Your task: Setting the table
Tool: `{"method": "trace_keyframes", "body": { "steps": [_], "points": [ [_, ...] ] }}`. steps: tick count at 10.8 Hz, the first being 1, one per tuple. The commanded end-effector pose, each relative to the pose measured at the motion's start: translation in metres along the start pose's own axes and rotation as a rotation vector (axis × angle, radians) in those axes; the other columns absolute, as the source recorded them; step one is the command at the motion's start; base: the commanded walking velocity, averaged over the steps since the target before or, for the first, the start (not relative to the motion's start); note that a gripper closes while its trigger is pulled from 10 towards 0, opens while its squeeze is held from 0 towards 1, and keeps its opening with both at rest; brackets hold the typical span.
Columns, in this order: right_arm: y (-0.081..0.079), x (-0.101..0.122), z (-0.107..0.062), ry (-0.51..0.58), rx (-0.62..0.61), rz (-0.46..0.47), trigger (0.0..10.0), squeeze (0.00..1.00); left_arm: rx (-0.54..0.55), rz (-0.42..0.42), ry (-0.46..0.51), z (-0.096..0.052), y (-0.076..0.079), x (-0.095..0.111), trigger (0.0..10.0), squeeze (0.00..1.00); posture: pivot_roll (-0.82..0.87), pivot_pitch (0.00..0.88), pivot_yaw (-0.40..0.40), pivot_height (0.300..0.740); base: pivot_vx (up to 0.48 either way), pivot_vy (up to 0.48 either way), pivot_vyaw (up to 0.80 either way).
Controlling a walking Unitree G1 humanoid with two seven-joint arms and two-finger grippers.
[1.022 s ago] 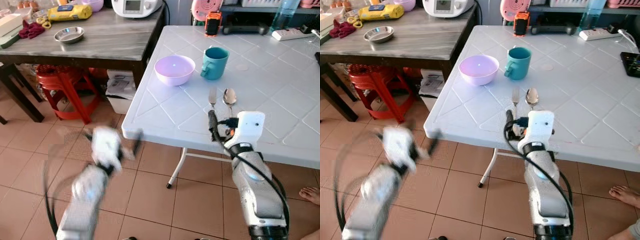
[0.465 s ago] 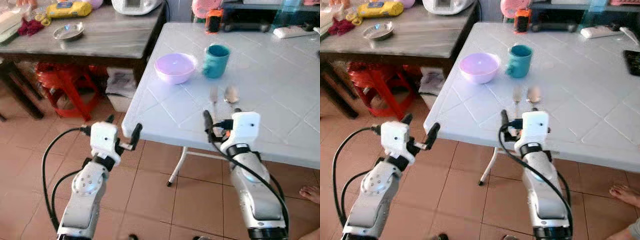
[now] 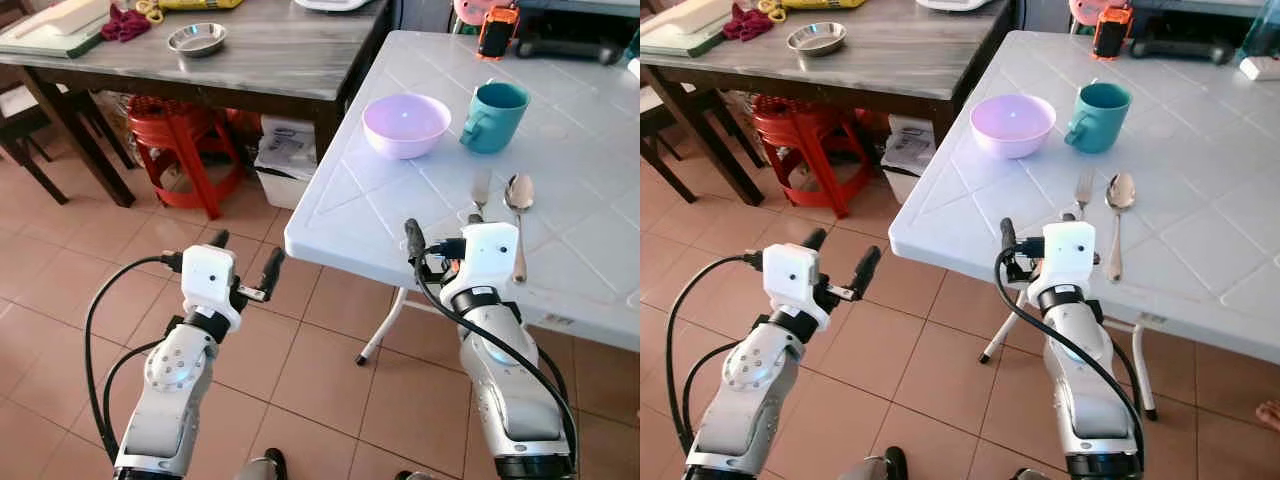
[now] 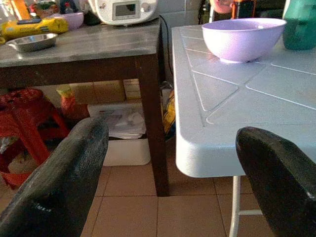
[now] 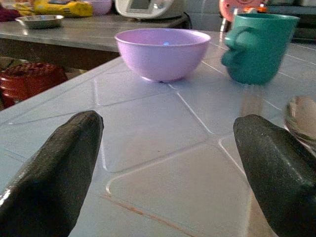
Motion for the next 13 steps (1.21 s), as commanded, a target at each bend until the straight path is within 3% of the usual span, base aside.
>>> {"method": "trace_keyframes", "body": {
  "steps": [1,10,13],
  "points": [
    [0.001,0.005,-0.002,0.024,-0.007,-0.002,10.0,0.0,-0.001,-0.002,-0.018,-0.001,-0.001,-0.004,10.0,0.0,-0.04,0.162,0.088,0.74,0.24,0.0,0.0],
    [-0.001,0.005,-0.004,0.032,-0.005,-0.015,10.0,0.0,-0.029,-0.022,-0.004,-0.002,0.006,-0.003,10.0,0.0,-0.04,0.155,0.083,0.74,0.42,0.0,0.0],
    [-0.009,-0.001,-0.007,-0.006,0.027,-0.021,10.0,0.0,-0.036,-0.011,-0.022,-0.008,0.006,-0.007,10.0,0.0,-0.04,0.155,0.087,0.74,0.0,0.0,0.0]
  ]
}}
Point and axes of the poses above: a point about 5 cm out from each wrist's last joint towards the gripper, its own z axis pointing out of the wrist towards the gripper, its own x axis along the axis of the wrist's last joint, y = z × x, the point moved 3 cm from there along z, pointing out of the wrist towards the gripper, and after that the axes turned 12 degrees about z, right-handed, at the moved point
